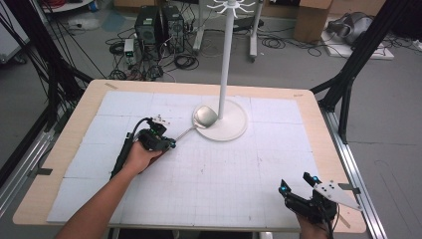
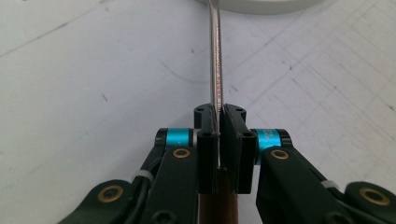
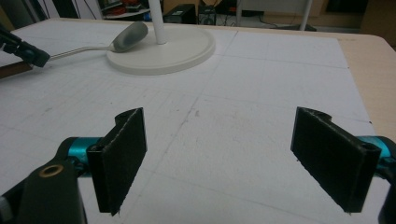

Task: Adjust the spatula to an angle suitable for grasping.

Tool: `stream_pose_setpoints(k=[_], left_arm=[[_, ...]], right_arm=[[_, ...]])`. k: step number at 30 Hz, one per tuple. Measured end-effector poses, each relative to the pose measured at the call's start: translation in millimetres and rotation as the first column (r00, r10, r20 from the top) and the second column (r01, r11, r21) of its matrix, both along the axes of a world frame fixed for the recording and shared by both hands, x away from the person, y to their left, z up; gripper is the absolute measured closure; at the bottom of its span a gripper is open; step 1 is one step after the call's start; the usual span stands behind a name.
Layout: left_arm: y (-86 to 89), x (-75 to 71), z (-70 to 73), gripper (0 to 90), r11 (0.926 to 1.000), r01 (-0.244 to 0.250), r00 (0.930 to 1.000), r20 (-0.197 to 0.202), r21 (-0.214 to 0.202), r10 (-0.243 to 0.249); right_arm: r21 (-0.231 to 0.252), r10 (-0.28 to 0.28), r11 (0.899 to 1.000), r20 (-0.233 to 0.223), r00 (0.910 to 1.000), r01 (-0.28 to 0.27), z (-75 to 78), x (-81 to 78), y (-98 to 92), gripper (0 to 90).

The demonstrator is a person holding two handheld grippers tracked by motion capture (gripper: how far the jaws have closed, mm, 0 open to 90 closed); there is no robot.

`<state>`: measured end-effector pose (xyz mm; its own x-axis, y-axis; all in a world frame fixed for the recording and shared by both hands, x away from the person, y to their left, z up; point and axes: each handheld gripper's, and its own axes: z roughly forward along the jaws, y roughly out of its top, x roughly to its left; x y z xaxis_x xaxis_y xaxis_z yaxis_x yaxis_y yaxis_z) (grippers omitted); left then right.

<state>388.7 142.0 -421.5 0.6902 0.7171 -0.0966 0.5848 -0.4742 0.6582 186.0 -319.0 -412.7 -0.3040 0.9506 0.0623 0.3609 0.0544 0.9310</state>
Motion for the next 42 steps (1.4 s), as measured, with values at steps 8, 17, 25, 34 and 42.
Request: stream_pose_setpoints(k=[8, 17, 25, 34, 42], left_arm=[[6.4, -22.6, 0.3, 83.4, 0.9978, 0.066, 0.9978, 0.001, 0.006, -0.066], [11.3, -48.9, -4.5, 83.4, 0.9903, 0.139, 0.9903, -0.006, -0.003, -0.139], [1.8, -65.9, -3.6, 83.4, 0.9747, 0.221, 0.9751, -0.009, -0.035, -0.221], [-19.2, -77.4, -7.9, 83.4, 0.9512, 0.302, 0.9527, -0.014, -0.063, -0.304], [-44.9, -84.2, -10.3, 83.4, 0.9253, 0.372, 0.9277, -0.004, -0.074, -0.373]], right_arm=[[0.007, 0.0, 1.0, 0.001, 1.0, 0.0, 0.4, 0.3, 0.7, 17.2], [0.001, 0.007, 1.0, 0.002, 1.0, -0.007, 0.5, 2.0, 2.8, 17.2], [-0.004, 0.012, 1.0, 0.004, 0.9999, -0.012, 0.6, 3.3, 4.8, 17.2], [0.001, 0.013, 1.0, -0.003, 0.9999, -0.013, 0.2, 3.4, 5.8, 17.2], [-0.004, 0.019, 1.0, -0.001, 0.9998, -0.019, 0.6, 4.2, 7.6, 17.2]])
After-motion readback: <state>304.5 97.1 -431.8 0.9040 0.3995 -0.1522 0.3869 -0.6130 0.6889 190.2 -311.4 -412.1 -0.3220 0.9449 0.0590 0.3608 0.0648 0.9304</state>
